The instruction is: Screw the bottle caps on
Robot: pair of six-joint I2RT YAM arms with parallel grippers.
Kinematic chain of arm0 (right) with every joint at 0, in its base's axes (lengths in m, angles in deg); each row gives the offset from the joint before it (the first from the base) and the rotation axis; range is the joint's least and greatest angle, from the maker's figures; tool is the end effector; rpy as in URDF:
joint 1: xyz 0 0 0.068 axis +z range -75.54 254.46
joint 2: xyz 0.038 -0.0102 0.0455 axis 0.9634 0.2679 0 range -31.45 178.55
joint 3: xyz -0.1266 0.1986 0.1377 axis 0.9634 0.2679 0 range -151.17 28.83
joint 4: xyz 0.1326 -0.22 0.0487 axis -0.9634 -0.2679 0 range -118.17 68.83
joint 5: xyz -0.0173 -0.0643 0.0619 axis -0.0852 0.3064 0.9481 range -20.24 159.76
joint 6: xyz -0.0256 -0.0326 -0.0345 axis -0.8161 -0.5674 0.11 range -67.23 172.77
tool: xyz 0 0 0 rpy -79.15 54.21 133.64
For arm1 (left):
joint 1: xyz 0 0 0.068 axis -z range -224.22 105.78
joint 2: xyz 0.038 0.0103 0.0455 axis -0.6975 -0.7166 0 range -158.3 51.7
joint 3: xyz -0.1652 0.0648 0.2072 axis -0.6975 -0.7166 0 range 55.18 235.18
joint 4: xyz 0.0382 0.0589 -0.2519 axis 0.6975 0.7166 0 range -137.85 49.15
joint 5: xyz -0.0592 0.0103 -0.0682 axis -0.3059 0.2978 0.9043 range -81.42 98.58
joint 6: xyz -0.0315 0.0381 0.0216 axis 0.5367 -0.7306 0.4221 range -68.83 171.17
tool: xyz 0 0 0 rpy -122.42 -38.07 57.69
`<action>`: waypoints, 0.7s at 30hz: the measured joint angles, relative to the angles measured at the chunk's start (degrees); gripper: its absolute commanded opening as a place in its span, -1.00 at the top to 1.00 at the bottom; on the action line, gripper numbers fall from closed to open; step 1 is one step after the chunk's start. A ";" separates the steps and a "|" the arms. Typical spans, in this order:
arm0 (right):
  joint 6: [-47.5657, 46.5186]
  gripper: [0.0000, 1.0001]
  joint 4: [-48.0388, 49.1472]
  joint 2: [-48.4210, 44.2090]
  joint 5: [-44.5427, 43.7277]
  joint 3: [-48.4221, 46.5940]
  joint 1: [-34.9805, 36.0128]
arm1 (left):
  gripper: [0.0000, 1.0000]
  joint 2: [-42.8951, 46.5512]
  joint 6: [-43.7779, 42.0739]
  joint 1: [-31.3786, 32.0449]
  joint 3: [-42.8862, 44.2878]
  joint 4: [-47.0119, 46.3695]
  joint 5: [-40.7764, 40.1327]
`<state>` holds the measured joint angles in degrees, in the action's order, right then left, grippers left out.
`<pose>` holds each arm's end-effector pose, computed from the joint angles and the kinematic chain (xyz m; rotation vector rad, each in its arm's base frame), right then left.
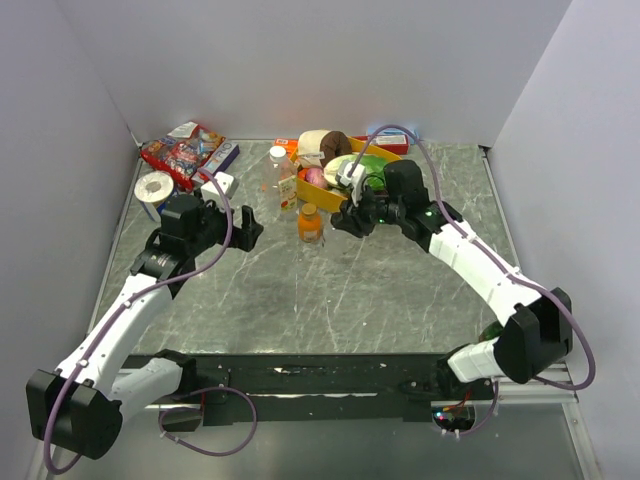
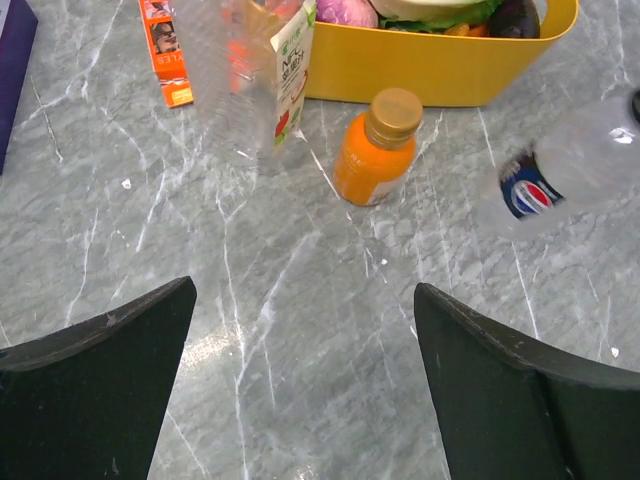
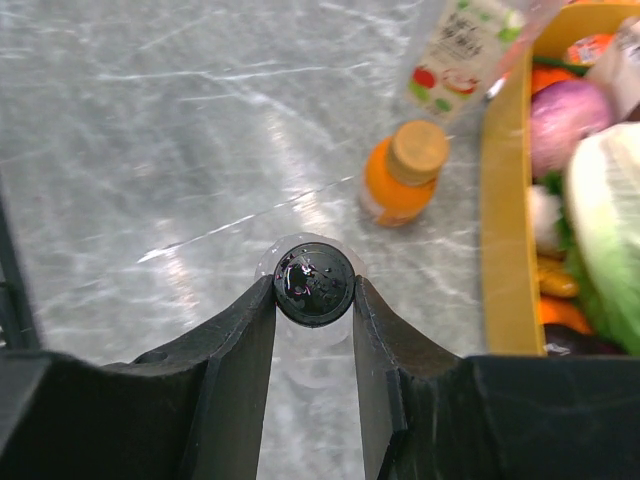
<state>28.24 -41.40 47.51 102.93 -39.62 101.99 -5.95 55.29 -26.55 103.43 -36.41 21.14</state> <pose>0.2663 0.1608 0.3338 -1.2081 1.6849 0.6389 0.2187 -0.0778 0.3170 0.3767 1.9169 -0.4644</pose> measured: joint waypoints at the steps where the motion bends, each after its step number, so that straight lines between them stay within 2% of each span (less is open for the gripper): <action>1: -0.35 1.00 0.70 0.50 -0.50 0.00 0.00 | -0.93 0.00 0.02 -0.04 0.00 0.00 0.00; 12: -2.40 1.00 4.55 8.52 -4.26 0.00 -0.35 | -0.93 0.07 0.07 -0.68 0.00 -0.07 -0.48; 19: -2.40 0.77 6.82 10.12 -4.72 0.04 -0.42 | -0.93 0.04 0.04 -0.96 0.00 -0.04 -0.50; 21: -2.40 0.76 7.39 10.14 -4.76 0.17 -0.42 | -0.93 0.04 0.07 -1.05 0.00 -0.04 -0.48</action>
<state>25.83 -34.01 57.65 98.16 -39.44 101.57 -5.91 55.36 -27.60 103.43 -36.46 20.66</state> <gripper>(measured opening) 0.403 0.961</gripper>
